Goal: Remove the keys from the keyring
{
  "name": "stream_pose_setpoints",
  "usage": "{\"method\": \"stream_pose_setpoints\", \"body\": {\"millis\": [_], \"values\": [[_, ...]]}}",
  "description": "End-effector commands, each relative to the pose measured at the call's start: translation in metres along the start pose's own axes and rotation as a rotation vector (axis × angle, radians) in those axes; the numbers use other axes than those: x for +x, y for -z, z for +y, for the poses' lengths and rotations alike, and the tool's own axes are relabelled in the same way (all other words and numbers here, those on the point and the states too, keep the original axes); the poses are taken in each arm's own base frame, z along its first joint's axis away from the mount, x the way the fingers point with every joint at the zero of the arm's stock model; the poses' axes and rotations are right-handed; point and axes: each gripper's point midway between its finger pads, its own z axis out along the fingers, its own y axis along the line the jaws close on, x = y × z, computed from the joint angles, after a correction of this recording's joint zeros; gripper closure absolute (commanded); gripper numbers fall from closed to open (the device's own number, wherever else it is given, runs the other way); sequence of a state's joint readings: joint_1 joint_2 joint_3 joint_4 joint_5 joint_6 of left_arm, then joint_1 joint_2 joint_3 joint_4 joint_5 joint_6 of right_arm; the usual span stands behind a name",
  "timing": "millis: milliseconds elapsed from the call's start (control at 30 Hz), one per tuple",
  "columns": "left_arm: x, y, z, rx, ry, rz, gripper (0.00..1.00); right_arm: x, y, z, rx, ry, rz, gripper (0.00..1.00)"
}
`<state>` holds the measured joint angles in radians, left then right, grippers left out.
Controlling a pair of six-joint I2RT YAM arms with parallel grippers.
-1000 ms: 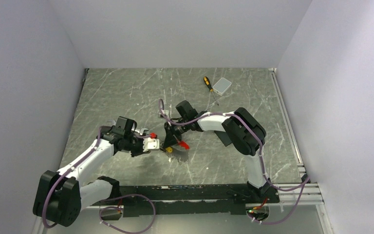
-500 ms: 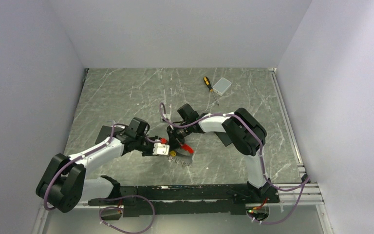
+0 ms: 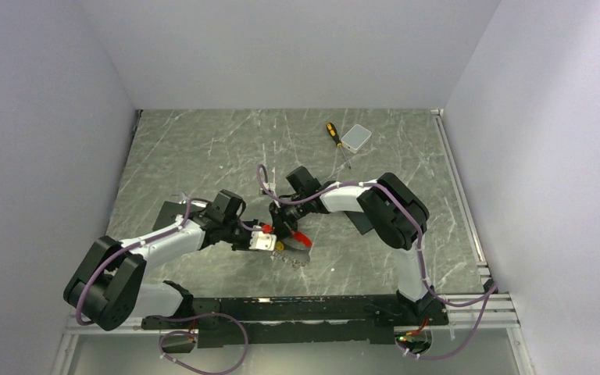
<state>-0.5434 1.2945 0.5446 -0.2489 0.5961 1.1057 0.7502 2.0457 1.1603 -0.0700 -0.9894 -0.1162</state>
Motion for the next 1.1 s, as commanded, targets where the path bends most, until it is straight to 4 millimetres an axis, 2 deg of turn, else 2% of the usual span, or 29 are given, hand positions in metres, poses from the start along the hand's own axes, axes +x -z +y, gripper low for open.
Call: {"method": "stream_pose_setpoints", "body": {"millis": [0,167,367,467,600,800,933,1067], "values": [[-0.007,-0.004,0.009,-0.012,-0.030,-0.010,0.63,-0.002,0.003,0.002,0.012,0.067,-0.007,1.00],[-0.007,-0.005,0.018,-0.035,-0.023,0.001,0.62,-0.001,0.002,0.002,0.007,0.066,-0.006,1.00],[-0.007,-0.006,0.018,-0.026,-0.017,0.002,0.63,-0.001,0.002,0.002,0.007,0.065,-0.006,1.00],[-0.015,-0.005,0.020,-0.019,-0.017,-0.023,0.71,-0.001,0.001,0.002,0.006,0.060,-0.005,1.00],[-0.024,-0.004,0.023,-0.005,-0.014,-0.031,0.73,-0.001,0.002,0.001,0.008,0.059,-0.005,1.00],[-0.018,-0.004,0.013,0.025,-0.028,-0.011,0.88,-0.001,0.003,0.001,0.006,0.057,-0.009,1.00],[-0.012,-0.004,0.004,0.037,-0.018,0.000,0.83,-0.003,0.005,0.001,0.009,0.060,-0.012,1.00],[-0.012,-0.007,0.006,0.024,-0.019,-0.011,0.75,-0.004,0.005,0.002,0.004,0.059,-0.015,1.00]]}}
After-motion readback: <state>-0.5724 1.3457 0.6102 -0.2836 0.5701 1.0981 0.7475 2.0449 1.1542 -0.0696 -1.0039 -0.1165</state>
